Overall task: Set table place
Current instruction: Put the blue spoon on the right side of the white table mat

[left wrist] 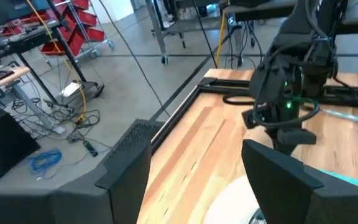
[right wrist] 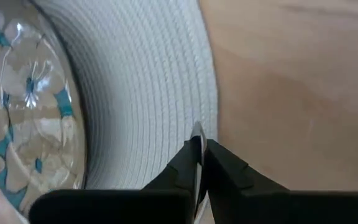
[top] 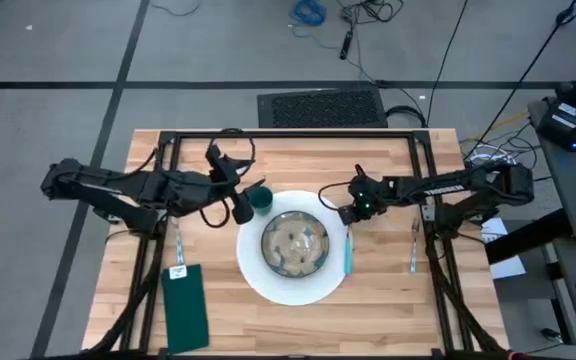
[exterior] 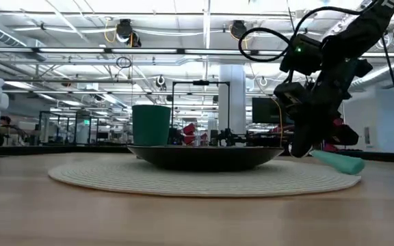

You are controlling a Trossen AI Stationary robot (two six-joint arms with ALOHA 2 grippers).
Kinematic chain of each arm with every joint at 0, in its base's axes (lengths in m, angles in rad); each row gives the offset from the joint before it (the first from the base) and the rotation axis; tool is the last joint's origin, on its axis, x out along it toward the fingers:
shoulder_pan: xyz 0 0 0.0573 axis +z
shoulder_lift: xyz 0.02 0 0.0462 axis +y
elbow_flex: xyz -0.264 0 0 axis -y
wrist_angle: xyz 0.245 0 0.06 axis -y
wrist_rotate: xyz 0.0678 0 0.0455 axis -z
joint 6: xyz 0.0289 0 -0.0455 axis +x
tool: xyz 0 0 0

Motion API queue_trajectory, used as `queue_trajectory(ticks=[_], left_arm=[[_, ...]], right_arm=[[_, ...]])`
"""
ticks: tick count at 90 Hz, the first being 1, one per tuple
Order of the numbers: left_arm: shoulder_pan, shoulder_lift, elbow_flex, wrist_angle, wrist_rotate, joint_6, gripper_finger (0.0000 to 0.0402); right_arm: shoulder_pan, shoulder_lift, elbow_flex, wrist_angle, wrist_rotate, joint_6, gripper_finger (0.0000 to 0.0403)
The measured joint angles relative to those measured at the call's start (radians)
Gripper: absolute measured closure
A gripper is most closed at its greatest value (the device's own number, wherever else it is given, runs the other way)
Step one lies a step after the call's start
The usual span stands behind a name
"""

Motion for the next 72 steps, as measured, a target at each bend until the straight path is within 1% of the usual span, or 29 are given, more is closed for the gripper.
queue_trajectory(ticks=[23, 51, 61, 72], left_arm=[[-0.001, 0.008, 0.000, -0.009, 0.024, -0.001, 0.0164], [-0.001, 0.008, 0.000, -0.008, 0.025, 0.000, 0.0164], [-0.001, 0.008, 0.000, -0.008, 0.025, 0.000, 0.0164], [-0.001, 0.008, 0.000, -0.008, 0.025, 0.000, 0.0164]], right_arm=[[-0.006, 0.000, 0.000, -0.001, 0.003, -0.021, 0.0390], [-0.005, 0.000, 0.000, 0.006, 0.004, -0.021, 0.0320], [-0.005, 0.000, 0.000, 0.018, 0.002, -0.020, 0.0309], [-0.005, 0.000, 0.000, 0.020, 0.002, -0.014, 0.0309]])
